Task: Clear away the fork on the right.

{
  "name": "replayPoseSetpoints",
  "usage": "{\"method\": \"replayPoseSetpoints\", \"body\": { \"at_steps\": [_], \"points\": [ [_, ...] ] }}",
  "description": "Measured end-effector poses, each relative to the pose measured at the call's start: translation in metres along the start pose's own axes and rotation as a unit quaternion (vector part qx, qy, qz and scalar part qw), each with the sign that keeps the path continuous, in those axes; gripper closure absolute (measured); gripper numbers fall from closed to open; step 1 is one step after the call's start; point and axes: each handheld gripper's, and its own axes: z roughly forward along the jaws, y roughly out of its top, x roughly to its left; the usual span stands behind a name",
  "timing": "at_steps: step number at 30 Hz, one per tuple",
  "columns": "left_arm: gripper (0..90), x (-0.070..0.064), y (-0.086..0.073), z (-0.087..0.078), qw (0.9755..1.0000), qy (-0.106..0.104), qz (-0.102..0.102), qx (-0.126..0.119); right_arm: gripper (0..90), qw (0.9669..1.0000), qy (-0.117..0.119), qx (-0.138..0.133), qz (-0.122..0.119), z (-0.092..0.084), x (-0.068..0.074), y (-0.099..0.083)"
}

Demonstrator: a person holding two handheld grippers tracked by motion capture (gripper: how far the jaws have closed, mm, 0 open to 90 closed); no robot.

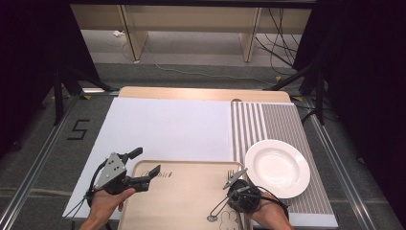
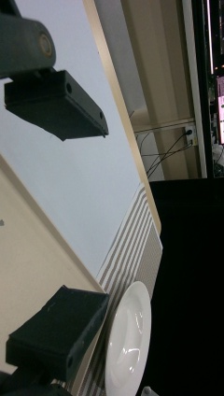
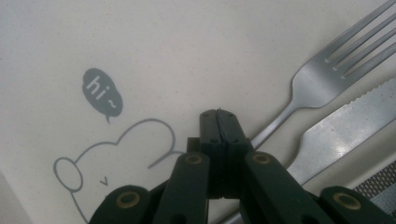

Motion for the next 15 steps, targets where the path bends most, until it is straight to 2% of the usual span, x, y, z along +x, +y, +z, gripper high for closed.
{"method": "replayPoseSetpoints", "body": {
  "at_steps": [15],
  "points": [
    [16.0,-0.0001,-0.0002,0.0004,1.0000,0.000,-0.001,0.001,90.0,1.0000,0.001,0.000,0.005,-0.0006,-0.0029,-0.0023]
  ]
}}
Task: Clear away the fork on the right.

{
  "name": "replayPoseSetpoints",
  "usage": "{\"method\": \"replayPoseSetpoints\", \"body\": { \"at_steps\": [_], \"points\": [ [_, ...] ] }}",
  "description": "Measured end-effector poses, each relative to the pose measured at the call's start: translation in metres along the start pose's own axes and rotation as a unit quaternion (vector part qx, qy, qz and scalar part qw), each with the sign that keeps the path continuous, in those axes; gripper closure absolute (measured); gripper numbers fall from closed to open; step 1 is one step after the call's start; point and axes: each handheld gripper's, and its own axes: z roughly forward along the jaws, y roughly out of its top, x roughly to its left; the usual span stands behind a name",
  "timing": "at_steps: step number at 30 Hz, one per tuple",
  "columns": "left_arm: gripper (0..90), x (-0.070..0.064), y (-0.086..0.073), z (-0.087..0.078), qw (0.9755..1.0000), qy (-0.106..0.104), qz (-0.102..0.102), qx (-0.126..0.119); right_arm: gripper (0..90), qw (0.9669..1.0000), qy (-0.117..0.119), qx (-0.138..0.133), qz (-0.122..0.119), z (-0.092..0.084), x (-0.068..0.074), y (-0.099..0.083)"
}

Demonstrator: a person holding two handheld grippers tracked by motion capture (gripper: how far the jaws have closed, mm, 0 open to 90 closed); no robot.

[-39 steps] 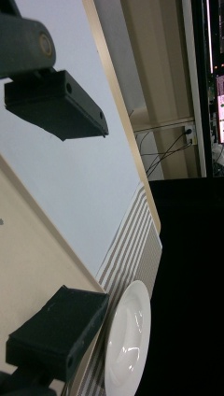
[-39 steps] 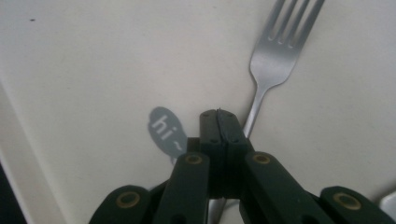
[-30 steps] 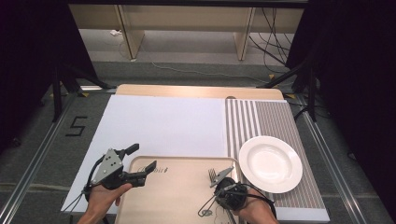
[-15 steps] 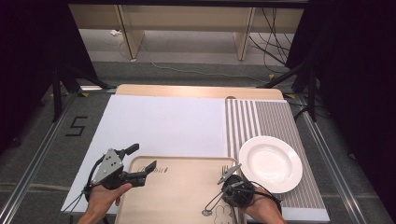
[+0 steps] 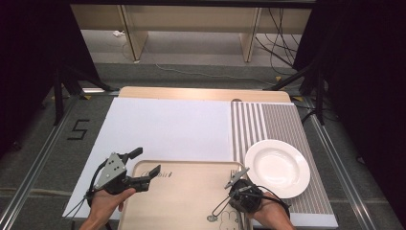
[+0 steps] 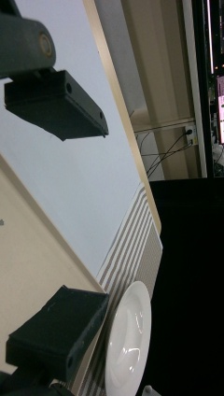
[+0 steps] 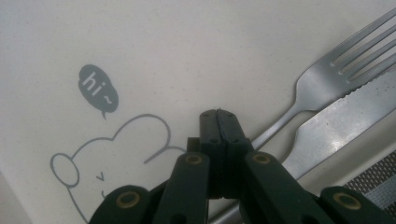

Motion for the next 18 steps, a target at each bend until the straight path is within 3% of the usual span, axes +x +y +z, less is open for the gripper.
{"method": "replayPoseSetpoints", "body": {
  "at_steps": [4,8,10,11,12,13,16,18],
  "points": [
    [16.0,0.000,-0.001,0.001,1.0000,-0.001,-0.001,0.000,90.0,0.9998,0.010,-0.018,0.008,-0.002,-0.002,0.001],
    [16.0,0.000,-0.001,0.002,1.0000,-0.003,0.001,-0.002,67.8,0.9956,0.039,-0.083,0.017,-0.012,-0.004,0.001],
    [16.0,0.000,-0.001,0.002,1.0000,-0.003,0.000,-0.001,55.9,0.9908,0.070,-0.111,0.034,-0.017,-0.008,0.001],
    [16.0,0.000,-0.001,0.001,1.0000,-0.002,-0.002,-0.001,51.0,0.9851,0.100,-0.132,0.044,-0.019,-0.010,0.001],
    [16.0,0.001,0.000,0.000,1.0000,0.000,0.000,0.002,46.3,0.9804,0.116,-0.152,0.050,-0.023,-0.011,0.000],
    [16.0,0.000,0.000,0.000,1.0000,0.000,0.000,0.002,41.7,0.9778,0.119,-0.165,0.049,-0.026,-0.012,0.000],
    [16.0,0.000,0.000,0.000,1.0000,0.000,0.001,0.001,33.1,0.9732,0.127,-0.181,0.062,-0.031,-0.015,-0.001],
    [16.0,0.001,0.000,0.000,1.0000,0.001,0.000,0.001,27.4,0.9735,0.120,-0.185,0.061,-0.032,-0.017,-0.003]
  ]
}}
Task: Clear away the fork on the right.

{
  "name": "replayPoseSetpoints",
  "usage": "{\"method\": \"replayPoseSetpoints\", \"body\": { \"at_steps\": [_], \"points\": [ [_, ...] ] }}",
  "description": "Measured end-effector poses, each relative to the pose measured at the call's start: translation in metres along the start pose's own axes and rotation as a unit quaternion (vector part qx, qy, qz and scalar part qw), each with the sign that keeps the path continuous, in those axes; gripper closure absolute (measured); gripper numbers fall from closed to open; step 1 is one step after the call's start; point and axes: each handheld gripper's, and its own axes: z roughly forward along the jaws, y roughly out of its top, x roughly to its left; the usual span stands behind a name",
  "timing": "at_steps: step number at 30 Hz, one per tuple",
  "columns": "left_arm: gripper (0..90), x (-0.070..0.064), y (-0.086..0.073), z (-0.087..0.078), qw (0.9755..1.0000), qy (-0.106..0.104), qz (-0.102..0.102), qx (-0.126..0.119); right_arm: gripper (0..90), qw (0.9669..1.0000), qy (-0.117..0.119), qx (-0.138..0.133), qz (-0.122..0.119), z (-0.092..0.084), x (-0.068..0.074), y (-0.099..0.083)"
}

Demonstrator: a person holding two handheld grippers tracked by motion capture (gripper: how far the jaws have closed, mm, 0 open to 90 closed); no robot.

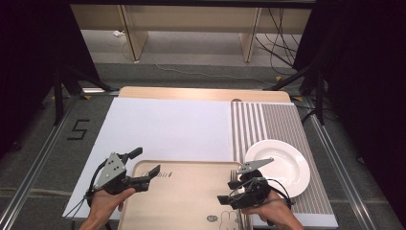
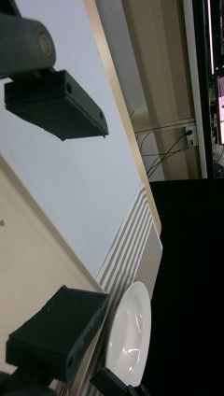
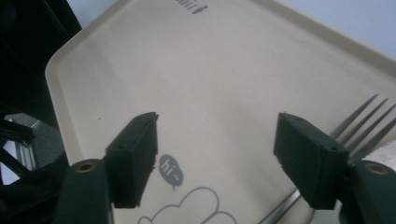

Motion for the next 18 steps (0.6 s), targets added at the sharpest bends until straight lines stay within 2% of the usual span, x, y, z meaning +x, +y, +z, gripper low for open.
{"method": "replayPoseSetpoints", "body": {
  "at_steps": [2,6,9,12,13,16,17,18],
  "points": [
    [16.0,0.000,-0.001,0.001,1.0000,-0.004,-0.001,-0.003,25.0,0.9998,-0.018,0.000,0.002,-0.002,-0.002,-0.001],
    [16.0,-0.001,0.000,0.001,1.0000,-0.001,0.002,0.002,17.8,0.9997,-0.021,-0.005,0.009,-0.007,-0.003,0.000],
    [16.0,-0.001,0.000,0.002,1.0000,-0.004,-0.001,-0.003,15.3,0.9992,-0.032,-0.015,0.019,-0.013,-0.005,0.000],
    [16.0,-0.001,0.000,0.001,1.0000,-0.001,0.000,0.002,15.2,0.9986,-0.039,-0.021,0.029,-0.020,-0.008,0.000],
    [16.0,-0.001,-0.001,0.001,1.0000,-0.002,0.001,0.001,15.0,0.9984,-0.034,-0.030,0.033,-0.021,-0.009,-0.001],
    [16.0,-0.001,0.000,0.000,1.0000,-0.002,0.000,0.000,14.9,0.9974,-0.049,-0.037,0.038,-0.031,-0.012,-0.001],
    [16.0,-0.001,0.000,0.000,1.0000,-0.002,0.001,0.001,14.8,0.9968,-0.050,-0.048,0.040,-0.032,-0.014,-0.002],
    [16.0,-0.001,0.000,0.000,1.0000,-0.002,0.001,0.001,14.7,0.9946,-0.067,-0.064,0.048,-0.032,-0.015,-0.003]
  ]
}}
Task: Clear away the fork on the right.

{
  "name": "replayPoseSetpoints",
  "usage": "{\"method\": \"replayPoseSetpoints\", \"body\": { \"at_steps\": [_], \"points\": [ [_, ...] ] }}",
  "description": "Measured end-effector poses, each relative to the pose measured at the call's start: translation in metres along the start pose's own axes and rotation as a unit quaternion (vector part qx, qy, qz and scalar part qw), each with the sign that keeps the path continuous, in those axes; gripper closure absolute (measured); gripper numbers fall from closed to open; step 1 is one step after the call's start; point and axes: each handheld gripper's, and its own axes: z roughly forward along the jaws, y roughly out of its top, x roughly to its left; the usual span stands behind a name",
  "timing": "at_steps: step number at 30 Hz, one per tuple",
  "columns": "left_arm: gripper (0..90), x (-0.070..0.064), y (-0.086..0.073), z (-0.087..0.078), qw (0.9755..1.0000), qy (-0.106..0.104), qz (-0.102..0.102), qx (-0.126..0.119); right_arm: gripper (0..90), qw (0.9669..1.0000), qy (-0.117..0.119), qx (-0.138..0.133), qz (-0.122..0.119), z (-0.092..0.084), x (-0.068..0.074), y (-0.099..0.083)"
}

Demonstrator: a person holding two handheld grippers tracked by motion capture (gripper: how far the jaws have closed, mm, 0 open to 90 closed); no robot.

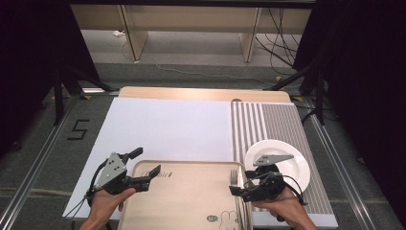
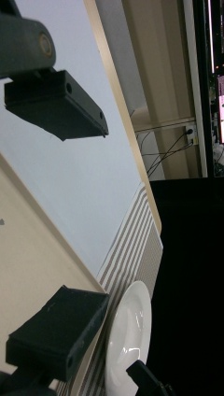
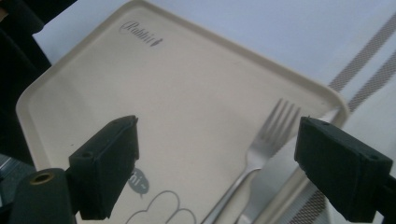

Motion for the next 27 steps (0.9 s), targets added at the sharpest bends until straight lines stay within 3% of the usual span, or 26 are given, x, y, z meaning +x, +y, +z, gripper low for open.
{"method": "replayPoseSetpoints", "body": {
  "at_steps": [3,8,14,18,27],
  "points": [
    [16.0,0.000,0.000,0.000,1.0000,0.000,-0.001,-0.001,14.1,0.9999,-0.002,0.004,0.010,-0.008,-0.008,0.000],
    [16.0,0.000,0.000,0.001,1.0000,-0.002,-0.001,-0.005,11.7,0.9995,-0.029,-0.005,0.009,-0.020,-0.015,-0.001],
    [16.0,0.000,0.000,0.001,1.0000,-0.003,-0.001,-0.005,10.7,0.9990,-0.037,-0.007,0.023,-0.030,-0.024,-0.002],
    [16.0,0.000,0.000,0.000,1.0000,-0.001,-0.001,-0.001,10.6,0.9984,-0.043,-0.022,0.028,-0.037,-0.030,-0.003],
    [16.0,-0.001,0.000,0.001,1.0000,-0.001,0.000,-0.001,10.7,0.9948,-0.071,-0.039,0.061,-0.057,-0.050,-0.010]
  ]
}}
